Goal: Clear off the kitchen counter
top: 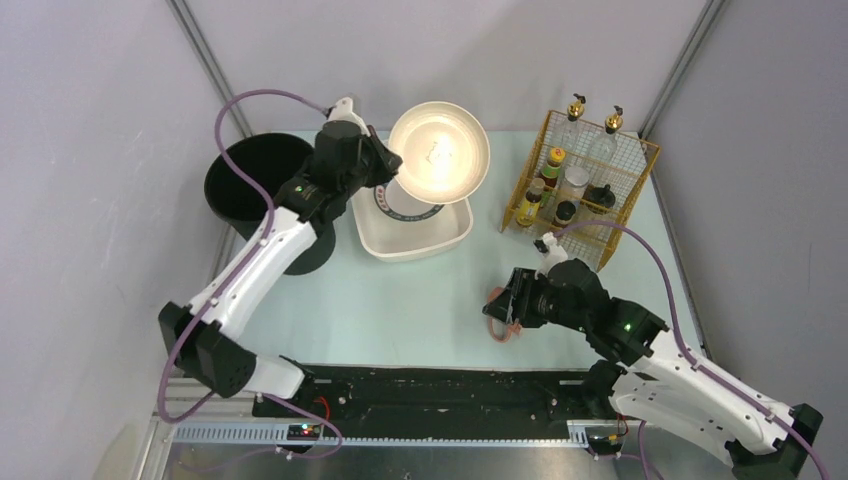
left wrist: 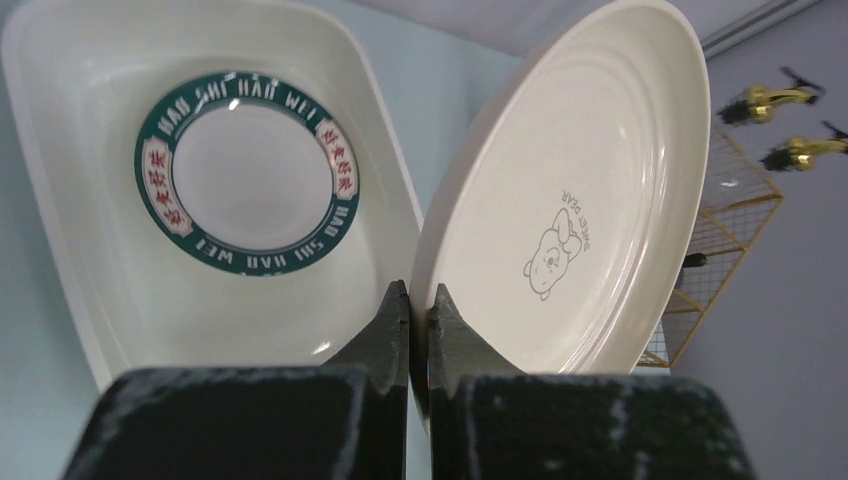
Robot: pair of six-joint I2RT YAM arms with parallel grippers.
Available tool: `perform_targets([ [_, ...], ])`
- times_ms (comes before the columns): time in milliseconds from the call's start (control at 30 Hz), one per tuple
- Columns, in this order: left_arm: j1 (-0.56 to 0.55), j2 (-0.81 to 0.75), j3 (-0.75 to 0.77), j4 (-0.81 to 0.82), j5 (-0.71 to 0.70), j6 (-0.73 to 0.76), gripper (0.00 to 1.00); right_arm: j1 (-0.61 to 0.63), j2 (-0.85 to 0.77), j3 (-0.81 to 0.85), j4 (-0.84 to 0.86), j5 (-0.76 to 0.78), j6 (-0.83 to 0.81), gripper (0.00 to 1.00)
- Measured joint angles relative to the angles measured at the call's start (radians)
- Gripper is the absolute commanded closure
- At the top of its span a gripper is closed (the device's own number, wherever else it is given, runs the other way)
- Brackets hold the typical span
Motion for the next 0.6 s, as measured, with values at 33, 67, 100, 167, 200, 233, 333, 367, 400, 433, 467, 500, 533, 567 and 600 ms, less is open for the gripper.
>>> perform_targets([
  [33, 0.0, 0.018, 0.0, 0.001, 0.001, -0.013, 1.0, 0.0, -0.003, 0.0, 0.0, 0.001, 0.0, 0.45],
  [67, 0.0, 0.043, 0.0, 0.0, -0.001, -0.027, 1.0, 0.0, -0.005, 0.0, -0.002, 0.002, 0.0, 0.45],
  [100, 0.002, 0.066, 0.0, 0.0, -0.004, -0.042, 1.0, 0.0, -0.008, 0.0, -0.004, 0.003, 0.0, 0.45],
  [167, 0.006, 0.111, 0.0, -0.001, -0.007, -0.062, 1.0, 0.004, -0.012, 0.0, -0.01, 0.003, 0.0, 0.45],
  [200, 0.009, 0.135, 0.0, -0.001, -0.007, -0.074, 1.0, 0.007, -0.016, 0.0, -0.015, 0.003, 0.0, 0.45],
  [233, 0.013, 0.153, 0.0, 0.0, -0.006, -0.082, 1.0, 0.009, -0.019, 0.0, -0.018, 0.003, 0.0, 0.45],
  [333, 0.034, 0.22, 0.003, 0.0, -0.006, -0.11, 1.0, 0.018, -0.033, -0.002, -0.026, 0.007, 0.0, 0.45],
  [367, 0.044, 0.241, 0.005, 0.001, -0.006, -0.117, 1.0, 0.019, -0.037, -0.002, -0.028, 0.008, 0.0, 0.45],
  [400, 0.055, 0.262, 0.006, 0.002, -0.006, -0.124, 1.0, 0.022, -0.043, -0.002, -0.03, 0.01, 0.0, 0.45],
  [433, 0.068, 0.282, 0.008, 0.002, -0.003, -0.129, 1.0, 0.023, -0.047, -0.003, -0.031, 0.011, 0.0, 0.45],
  [467, 0.08, 0.299, 0.008, 0.007, 0.003, -0.133, 1.0, 0.024, -0.056, -0.005, -0.033, 0.011, 0.001, 0.45],
  [500, 0.093, 0.319, 0.011, 0.013, 0.011, -0.139, 1.0, 0.026, -0.061, -0.006, -0.037, 0.011, 0.002, 0.45],
  [533, 0.109, 0.339, 0.014, 0.021, 0.023, -0.147, 1.0, 0.026, -0.069, -0.012, -0.037, 0.012, 0.005, 0.45],
  [567, 0.122, 0.358, 0.017, 0.029, 0.032, -0.154, 1.0, 0.027, -0.074, -0.016, -0.039, 0.012, 0.006, 0.45],
  [600, 0.136, 0.376, 0.018, 0.039, 0.041, -0.16, 1.0, 0.028, -0.077, -0.019, -0.042, 0.012, 0.007, 0.45],
])
